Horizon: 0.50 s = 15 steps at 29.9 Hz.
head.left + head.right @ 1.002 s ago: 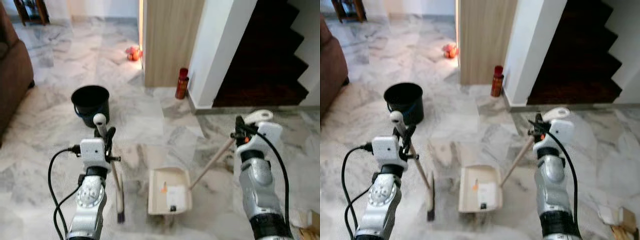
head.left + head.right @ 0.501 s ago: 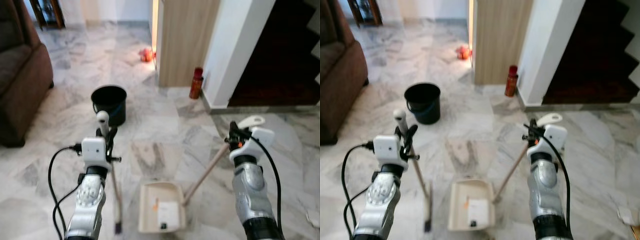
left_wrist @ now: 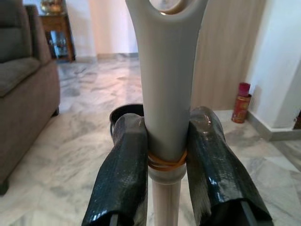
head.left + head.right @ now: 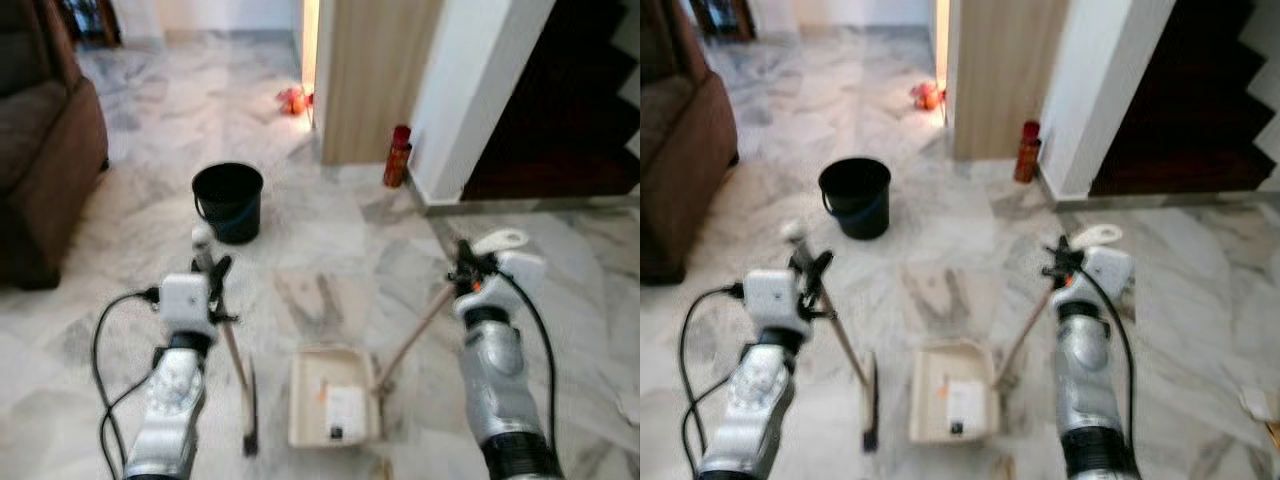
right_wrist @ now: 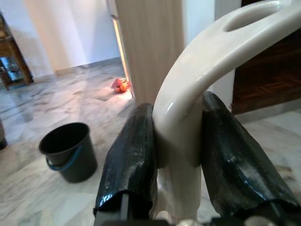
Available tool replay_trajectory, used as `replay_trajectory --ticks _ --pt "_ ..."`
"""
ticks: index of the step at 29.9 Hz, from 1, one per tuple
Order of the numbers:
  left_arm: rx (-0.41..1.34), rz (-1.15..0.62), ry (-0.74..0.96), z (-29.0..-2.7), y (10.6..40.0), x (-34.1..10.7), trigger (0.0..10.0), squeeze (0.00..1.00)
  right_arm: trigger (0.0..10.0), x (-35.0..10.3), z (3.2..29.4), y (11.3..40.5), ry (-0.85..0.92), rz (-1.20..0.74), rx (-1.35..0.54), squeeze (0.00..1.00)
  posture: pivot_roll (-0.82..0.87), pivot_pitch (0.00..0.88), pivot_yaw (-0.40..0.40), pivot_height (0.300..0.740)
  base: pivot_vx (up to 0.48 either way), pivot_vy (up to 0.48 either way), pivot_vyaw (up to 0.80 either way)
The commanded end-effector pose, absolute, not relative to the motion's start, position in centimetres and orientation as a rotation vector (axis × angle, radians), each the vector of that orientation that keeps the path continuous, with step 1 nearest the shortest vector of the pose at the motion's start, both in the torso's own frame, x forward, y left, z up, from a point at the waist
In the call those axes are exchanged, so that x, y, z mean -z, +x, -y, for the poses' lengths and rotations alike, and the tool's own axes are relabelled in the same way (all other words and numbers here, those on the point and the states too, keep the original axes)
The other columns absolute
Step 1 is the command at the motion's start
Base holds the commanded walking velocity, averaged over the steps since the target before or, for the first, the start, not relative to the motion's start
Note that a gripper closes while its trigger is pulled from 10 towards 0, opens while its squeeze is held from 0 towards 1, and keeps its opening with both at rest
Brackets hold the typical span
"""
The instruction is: Sweep floor
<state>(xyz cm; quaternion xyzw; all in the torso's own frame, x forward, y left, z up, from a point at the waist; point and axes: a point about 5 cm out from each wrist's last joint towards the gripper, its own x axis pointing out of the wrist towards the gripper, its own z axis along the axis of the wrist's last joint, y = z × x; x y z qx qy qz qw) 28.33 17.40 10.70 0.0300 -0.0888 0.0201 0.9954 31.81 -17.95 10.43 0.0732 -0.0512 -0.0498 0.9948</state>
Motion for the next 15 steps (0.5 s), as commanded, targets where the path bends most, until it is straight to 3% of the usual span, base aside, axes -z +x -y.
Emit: replay_trajectory --ticks 1,15 --pt "-0.011 0.208 0.059 -16.51 28.45 -11.36 10.0 0.0 10.0 -11.36 18.43 32.03 0.171 0.146 0.117 0.0 0.0 0.083 -0.037 0.74 0.0 0.0 0.0" --pt "-0.017 0.198 0.041 -16.55 28.68 -11.59 10.0 0.0 10.0 -11.46 18.31 32.0 0.168 0.149 0.107 0.0 -0.01 0.095 -0.036 0.74 0.0 0.0 0.0"
